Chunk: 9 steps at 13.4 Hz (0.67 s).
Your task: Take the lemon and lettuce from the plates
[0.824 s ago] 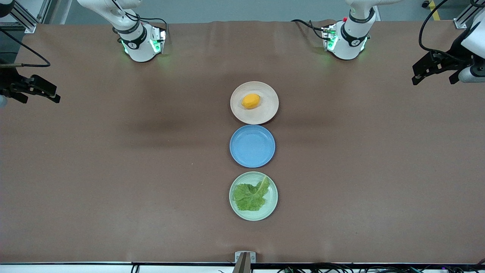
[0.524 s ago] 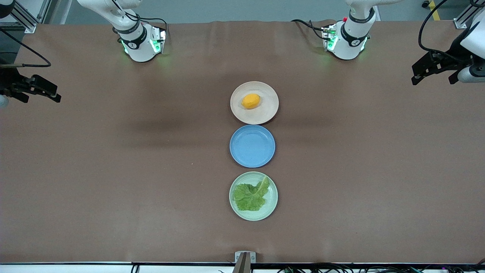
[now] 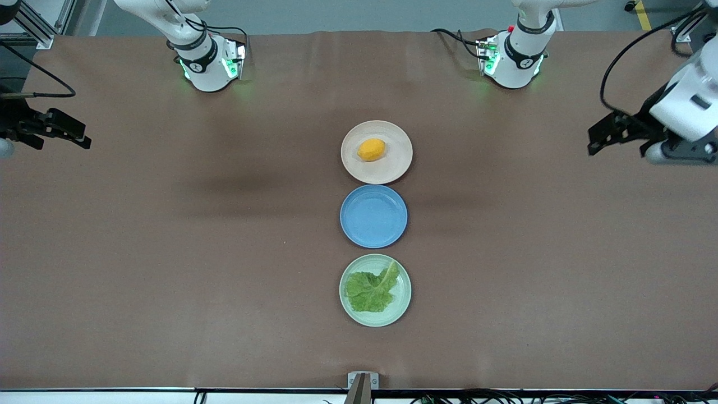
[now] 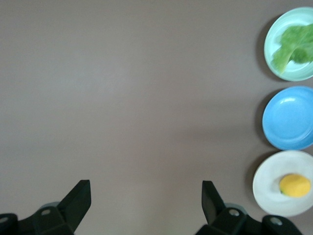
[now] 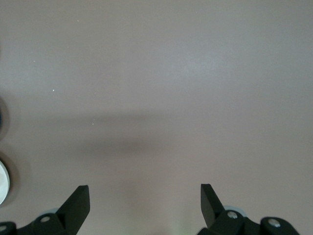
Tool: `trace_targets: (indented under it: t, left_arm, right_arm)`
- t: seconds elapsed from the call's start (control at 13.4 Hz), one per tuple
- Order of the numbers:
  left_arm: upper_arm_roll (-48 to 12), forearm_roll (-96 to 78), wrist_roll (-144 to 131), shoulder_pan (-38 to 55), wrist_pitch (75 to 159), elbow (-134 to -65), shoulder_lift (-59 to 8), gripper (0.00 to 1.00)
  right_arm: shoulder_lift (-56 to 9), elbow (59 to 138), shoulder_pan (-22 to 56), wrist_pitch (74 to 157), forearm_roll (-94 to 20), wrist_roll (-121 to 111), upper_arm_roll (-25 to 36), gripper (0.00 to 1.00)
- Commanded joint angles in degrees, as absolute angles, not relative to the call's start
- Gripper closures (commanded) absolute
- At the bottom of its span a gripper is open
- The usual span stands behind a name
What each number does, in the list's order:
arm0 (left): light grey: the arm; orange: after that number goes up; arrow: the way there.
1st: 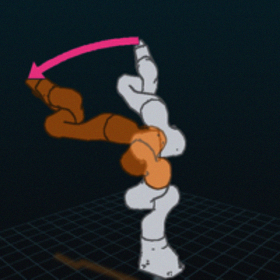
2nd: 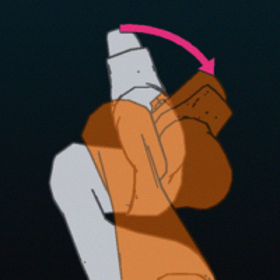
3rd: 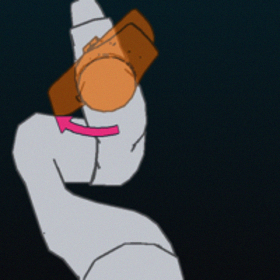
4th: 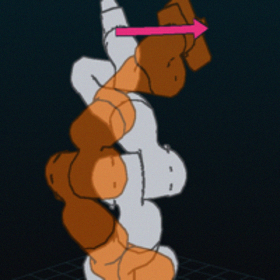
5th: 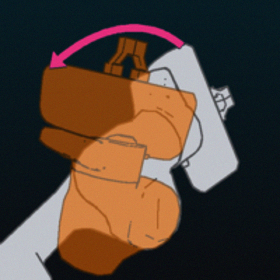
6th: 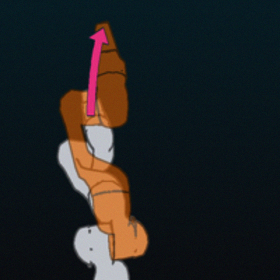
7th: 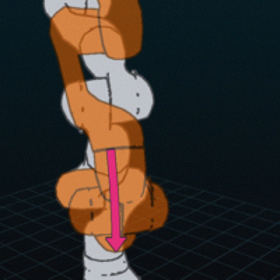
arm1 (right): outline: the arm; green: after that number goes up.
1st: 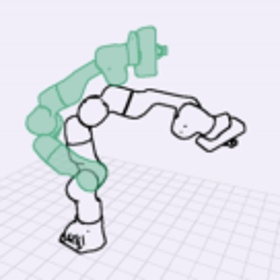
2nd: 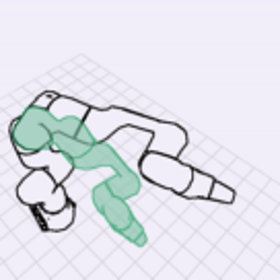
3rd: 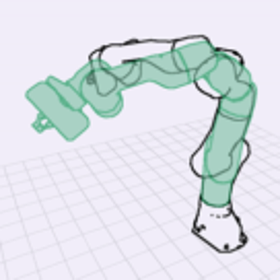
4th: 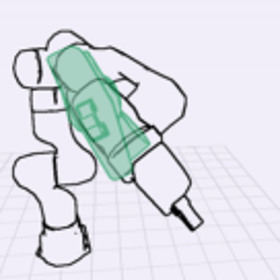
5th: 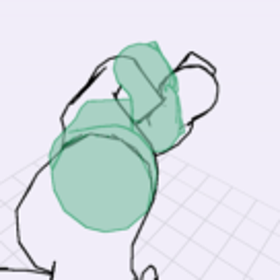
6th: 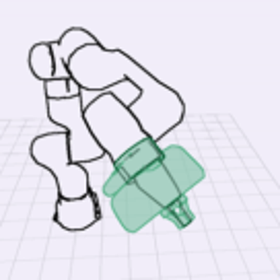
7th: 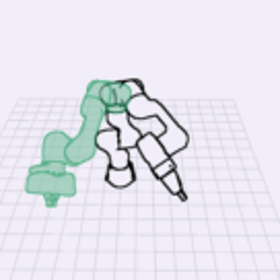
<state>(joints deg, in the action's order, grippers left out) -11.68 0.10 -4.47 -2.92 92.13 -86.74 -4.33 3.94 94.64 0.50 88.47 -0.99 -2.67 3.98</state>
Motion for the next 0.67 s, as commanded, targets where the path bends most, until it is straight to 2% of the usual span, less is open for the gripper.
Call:
trace_targets:
  t: [0.0, 0.37, 0.6]
  left_arm:
    - [-12.0, -1.4, -4.6, -0.5, 98.0, -84.2, -10.4, 0.00]
    - [-12.0, -1.2, -4.6, 6.6, 112.7, -84.2, -20.4, 0.00]
    - [-11.9, 0.5, -4.5, 10.7, 120.9, -84.3, -25.6, 0.00]
  right_arm:
    - [4.5, 92.6, 0.1, 86.3, -1.6, -3.0, 3.8, 0.00]
    - [4.1, 92.6, 0.0, 86.6, -0.7, -3.3, 3.9, 0.00]
    - [0.1, 92.4, -0.4, 86.5, -0.8, -3.3, 3.9, 0.00]
